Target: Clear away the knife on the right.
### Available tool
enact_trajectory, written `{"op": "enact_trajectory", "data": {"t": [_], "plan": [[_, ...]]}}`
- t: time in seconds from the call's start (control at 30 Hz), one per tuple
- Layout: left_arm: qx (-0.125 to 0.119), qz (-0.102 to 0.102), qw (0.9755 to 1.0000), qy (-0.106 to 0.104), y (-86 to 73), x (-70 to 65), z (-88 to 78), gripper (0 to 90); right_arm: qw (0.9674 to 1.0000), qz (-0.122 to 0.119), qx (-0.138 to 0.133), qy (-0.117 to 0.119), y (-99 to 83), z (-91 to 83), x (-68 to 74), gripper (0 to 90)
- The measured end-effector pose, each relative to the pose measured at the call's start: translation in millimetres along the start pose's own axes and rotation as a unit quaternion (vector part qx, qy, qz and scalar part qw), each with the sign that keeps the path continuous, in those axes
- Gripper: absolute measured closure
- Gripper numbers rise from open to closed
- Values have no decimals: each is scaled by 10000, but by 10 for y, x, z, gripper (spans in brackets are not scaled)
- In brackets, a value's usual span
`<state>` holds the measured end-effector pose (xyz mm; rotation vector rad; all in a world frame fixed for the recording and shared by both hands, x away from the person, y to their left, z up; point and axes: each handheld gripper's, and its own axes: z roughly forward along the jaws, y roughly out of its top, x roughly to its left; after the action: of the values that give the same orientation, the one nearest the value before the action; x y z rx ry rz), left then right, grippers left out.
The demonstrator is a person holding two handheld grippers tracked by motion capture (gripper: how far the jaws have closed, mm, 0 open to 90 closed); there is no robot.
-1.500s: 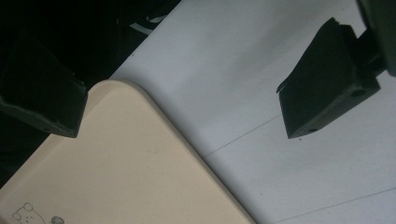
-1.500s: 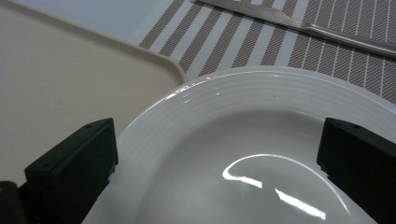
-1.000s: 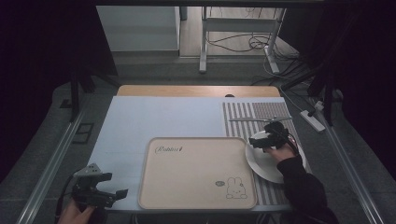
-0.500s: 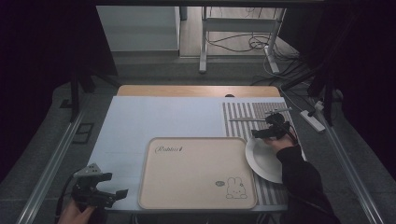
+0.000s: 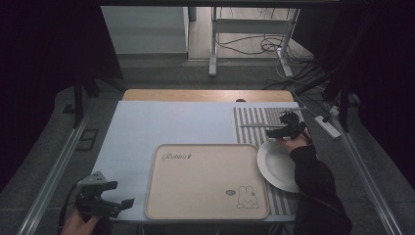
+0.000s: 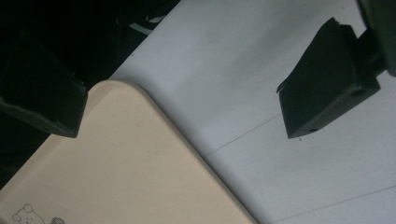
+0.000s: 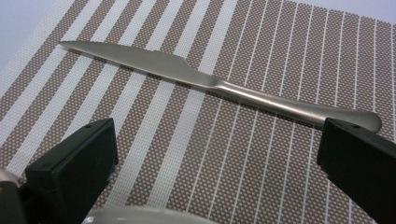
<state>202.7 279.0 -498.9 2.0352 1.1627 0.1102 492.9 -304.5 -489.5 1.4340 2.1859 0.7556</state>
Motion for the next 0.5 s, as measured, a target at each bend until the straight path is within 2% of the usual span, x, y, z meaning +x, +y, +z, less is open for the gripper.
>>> {"op": "enact_trajectory", "data": {"t": [0.13,0.17,0.2,0.27,0.33,0.37,0.4,0.43,0.47,0.5], "plan": [[2,6,10000,1,1,0,0,12,10000,-52,39,47,47,32,18,5],[2,6,10000,0,1,1,1,12,9999,-115,25,94,77,45,34,54],[0,5,10000,-2,2,0,1,12,9999,-115,25,94,77,45,34,54],[-1,8,10000,-3,2,0,1,12,9998,-162,7,143,111,62,52,111],[-2,10,10000,-4,2,1,0,12,9990,-282,83,333,156,98,90,248],[-2,10,10000,-4,2,1,0,12,9990,-282,83,333,156,98,90,248],[-5,6,10000,-6,2,2,1,12,9987,-353,128,352,182,124,128,353],[-5,7,10000,-6,1,2,1,12,9987,-353,128,352,182,124,128,353],[-6,7,10000,-7,2,1,1,12,9984,-368,149,393,193,133,142,416],[-3,11,10000,-4,2,2,0,12,9972,-389,235,589,233,165,175,575]]}}
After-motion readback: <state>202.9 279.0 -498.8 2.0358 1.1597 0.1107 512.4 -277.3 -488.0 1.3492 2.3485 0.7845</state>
